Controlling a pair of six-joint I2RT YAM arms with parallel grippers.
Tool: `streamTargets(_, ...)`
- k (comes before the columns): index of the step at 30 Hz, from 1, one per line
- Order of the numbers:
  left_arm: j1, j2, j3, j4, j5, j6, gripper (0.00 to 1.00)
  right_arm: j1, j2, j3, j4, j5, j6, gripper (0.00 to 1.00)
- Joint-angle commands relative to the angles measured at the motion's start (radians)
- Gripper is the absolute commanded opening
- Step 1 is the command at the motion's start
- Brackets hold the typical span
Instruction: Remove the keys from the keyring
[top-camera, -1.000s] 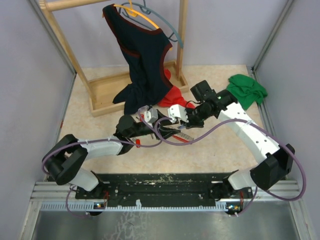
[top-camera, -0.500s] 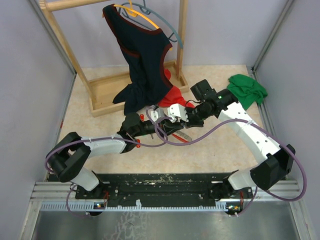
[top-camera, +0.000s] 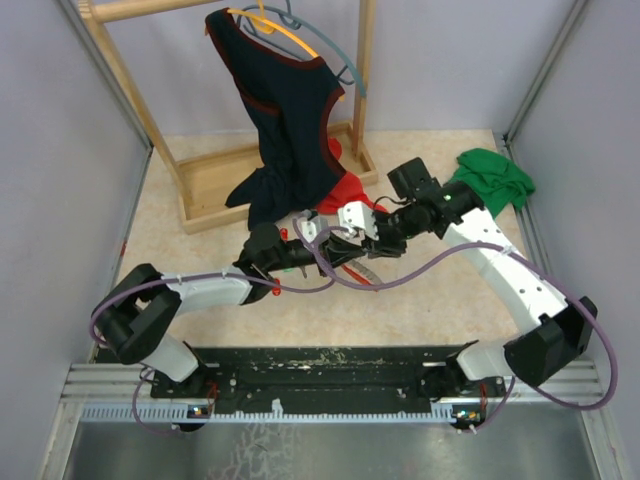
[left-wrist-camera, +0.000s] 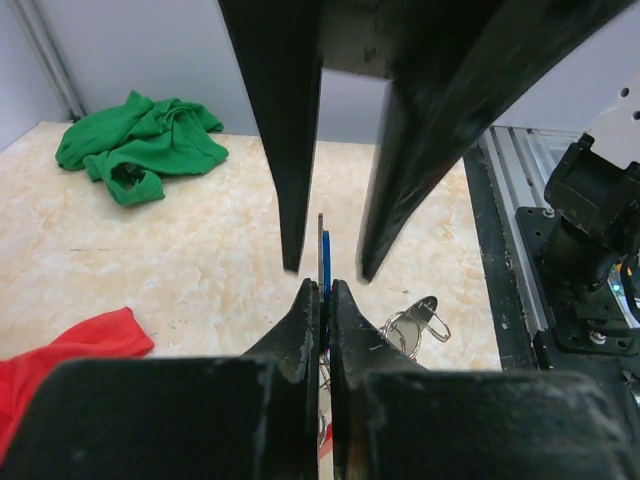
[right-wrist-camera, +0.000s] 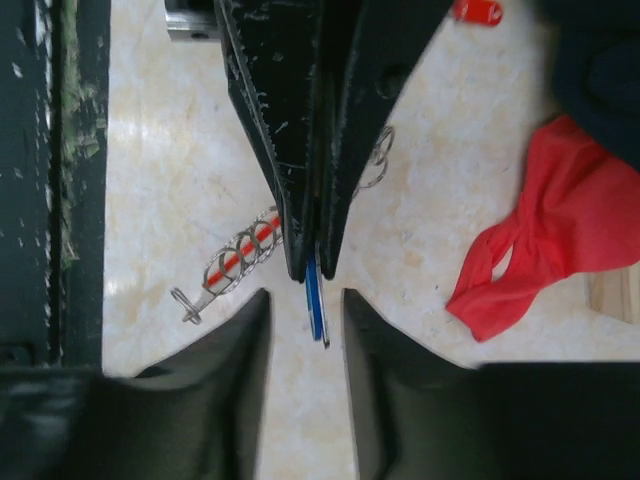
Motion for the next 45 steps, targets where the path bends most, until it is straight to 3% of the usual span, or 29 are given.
streamTargets(1,0.024,-0.028,-0.049,0.133,-0.004,-0.091,0.00,-0.090,-0.118,-0.034,0.150,-0.235,0.057,0.41)
streamTargets(3,0.027,-0.045,-0.072,0.178,-0.008,-0.122,0.00,-0.162,-0.146,-0.066,0.192,-0.331,0.070,0.50)
streamTargets(6,0.028,-0.062,-0.109,0.269,-0.017,-0.172,0.00,-0.225,-0.182,-0.133,0.257,-0.441,0.106,0.55)
streamTargets(11,0.030,-0.069,-0.182,0.462,-0.033,-0.250,0.00,-0.270,-0.198,-0.225,0.352,-0.639,0.163,0.56)
streamTargets(20,0.029,-0.076,-0.214,0.544,-0.035,-0.301,0.00,-0.274,-0.175,-0.290,0.486,-0.828,0.301,0.54)
streamTargets(25,0.030,-0.062,-0.211,0.565,-0.029,-0.317,0.00,-0.273,-0.168,-0.320,0.547,-0.858,0.357,0.41)
streamTargets(33,0.028,-0.047,-0.207,0.581,-0.017,-0.337,0.00,-0.265,-0.164,-0.341,0.575,-0.880,0.380,0.32)
streamTargets(45,0.025,-0.037,-0.202,0.584,-0.010,-0.343,0.00,-0.250,-0.158,-0.357,0.616,-0.896,0.421,0.28)
